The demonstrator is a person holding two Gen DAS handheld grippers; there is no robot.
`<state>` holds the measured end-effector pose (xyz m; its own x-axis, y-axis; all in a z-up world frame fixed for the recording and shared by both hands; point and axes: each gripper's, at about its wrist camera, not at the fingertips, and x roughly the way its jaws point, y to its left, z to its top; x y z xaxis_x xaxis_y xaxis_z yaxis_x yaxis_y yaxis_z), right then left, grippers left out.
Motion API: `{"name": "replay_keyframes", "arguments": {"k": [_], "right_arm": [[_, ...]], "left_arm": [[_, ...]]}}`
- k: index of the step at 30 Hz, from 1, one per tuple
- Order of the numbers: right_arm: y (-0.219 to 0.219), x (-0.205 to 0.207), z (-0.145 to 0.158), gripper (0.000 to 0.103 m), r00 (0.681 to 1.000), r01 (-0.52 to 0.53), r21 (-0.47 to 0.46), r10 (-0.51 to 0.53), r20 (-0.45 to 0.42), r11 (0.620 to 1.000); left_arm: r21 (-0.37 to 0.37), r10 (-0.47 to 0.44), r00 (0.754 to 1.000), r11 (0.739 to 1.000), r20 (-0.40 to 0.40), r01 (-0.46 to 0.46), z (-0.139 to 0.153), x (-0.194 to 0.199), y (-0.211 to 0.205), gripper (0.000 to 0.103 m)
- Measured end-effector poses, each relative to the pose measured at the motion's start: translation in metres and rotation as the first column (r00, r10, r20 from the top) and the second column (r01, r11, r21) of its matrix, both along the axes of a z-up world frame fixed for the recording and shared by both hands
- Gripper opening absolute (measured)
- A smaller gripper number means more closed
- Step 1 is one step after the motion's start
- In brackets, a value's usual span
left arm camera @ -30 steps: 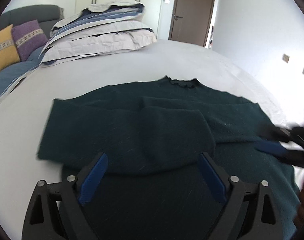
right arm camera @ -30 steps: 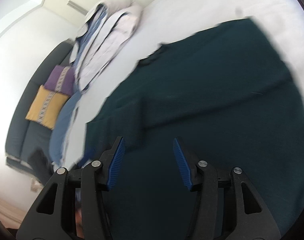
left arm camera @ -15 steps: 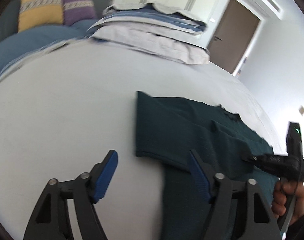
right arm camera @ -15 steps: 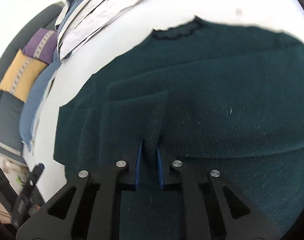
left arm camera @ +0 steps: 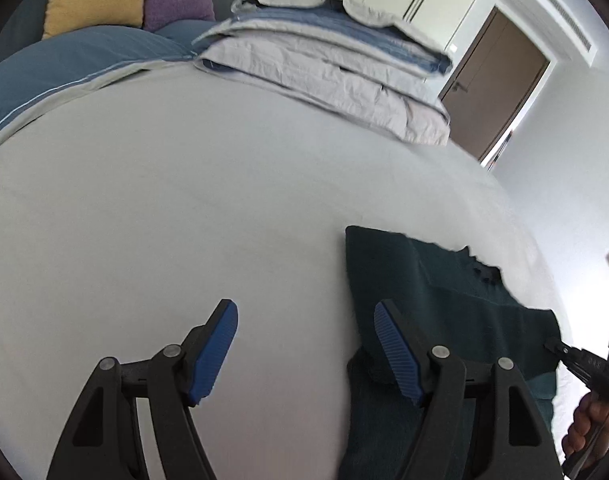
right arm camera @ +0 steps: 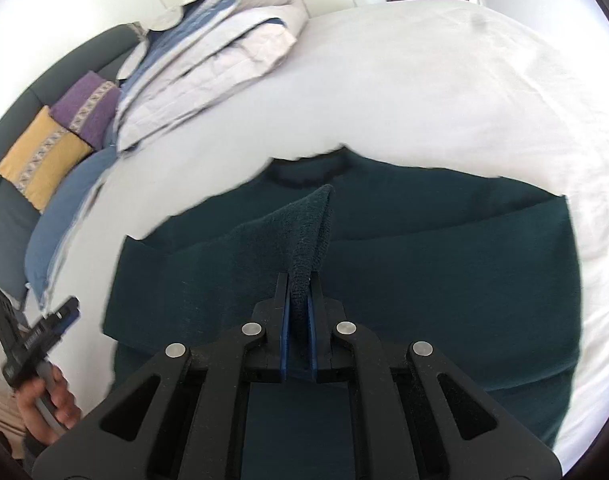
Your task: Fold small clothes
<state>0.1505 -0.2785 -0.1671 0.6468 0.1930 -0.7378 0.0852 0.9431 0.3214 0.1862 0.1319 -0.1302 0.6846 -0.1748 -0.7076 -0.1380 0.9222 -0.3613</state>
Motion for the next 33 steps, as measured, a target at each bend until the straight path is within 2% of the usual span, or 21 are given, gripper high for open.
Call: {"name": "replay_keyframes", "arguments": {"k": [5,9,14,16,17,18,19,22,24,27,29,32,33], "right_arm": [[-0.033,-0.003,-0.03,0.006,0.999,0.044,0.043,-0.043,-0.024,0.998],[-0.038,-0.003,-0.052,0.006,0.999,0.036,0.041,-0.034,-0.04,0.999],[-0.04,0.004,-0.065,0.006,0.999,0.032,0.067,-0.03,-0.04,0.997],[-0.041,0.005,-0.07,0.006,0.999,0.029,0.069,-0.026,-0.044,0.997],[-0.042,0.004,-0.072,0.006,0.999,0.028,0.067,-0.025,-0.047,0.997],[-0.041,0.002,-0.074,0.006,0.998,0.031,0.064,-0.028,-0.052,0.997],[-0.042,0.001,-0.076,0.006,0.998,0.036,0.063,-0.033,-0.053,0.997],[-0.048,0.002,-0.082,0.005,0.997,0.066,0.086,-0.062,-0.048,0.994],[-0.049,0.003,-0.086,0.005,0.996,0.087,0.099,-0.083,-0.044,0.991],[-0.045,0.002,-0.088,0.005,0.994,0.109,0.092,-0.106,-0.038,0.99],[-0.048,0.002,-0.088,0.006,0.993,0.113,0.119,-0.108,-0.044,0.986],[-0.052,-0.003,-0.081,0.01,0.995,0.093,0.185,-0.088,-0.036,0.978],[-0.051,-0.006,-0.079,0.01,0.996,0.087,0.192,-0.083,-0.03,0.978]], "left_arm": [[0.027,-0.022,0.998,0.999,-0.063,0.024,-0.012,0.032,-0.021,0.074],[0.083,-0.042,0.996,0.995,-0.074,0.048,-0.014,0.054,-0.039,0.074],[0.16,-0.068,0.992,0.983,-0.11,0.086,-0.022,0.089,-0.061,0.073],[0.174,-0.065,0.987,0.981,-0.148,0.09,-0.033,0.103,-0.062,0.065],[0.175,-0.059,0.987,0.981,-0.151,0.086,-0.036,0.107,-0.061,0.064],[0.187,-0.057,0.988,0.979,-0.145,0.084,-0.037,0.11,-0.061,0.059],[0.211,-0.066,0.988,0.973,-0.14,0.095,-0.038,0.112,-0.064,0.049],[0.253,-0.108,0.985,0.957,-0.137,0.141,-0.041,0.118,-0.075,0.03],[0.266,-0.116,0.984,0.953,-0.132,0.148,-0.043,0.123,-0.078,0.026],[0.298,-0.124,0.984,0.942,-0.128,0.158,-0.042,0.125,-0.082,0.024],[0.282,-0.13,0.984,0.946,-0.121,0.16,-0.034,0.12,-0.078,0.024],[0.252,-0.124,0.989,0.958,-0.077,0.14,-0.012,0.089,-0.066,0.023],[0.242,-0.137,0.989,0.959,-0.049,0.145,-0.003,0.067,-0.064,0.024]]}}
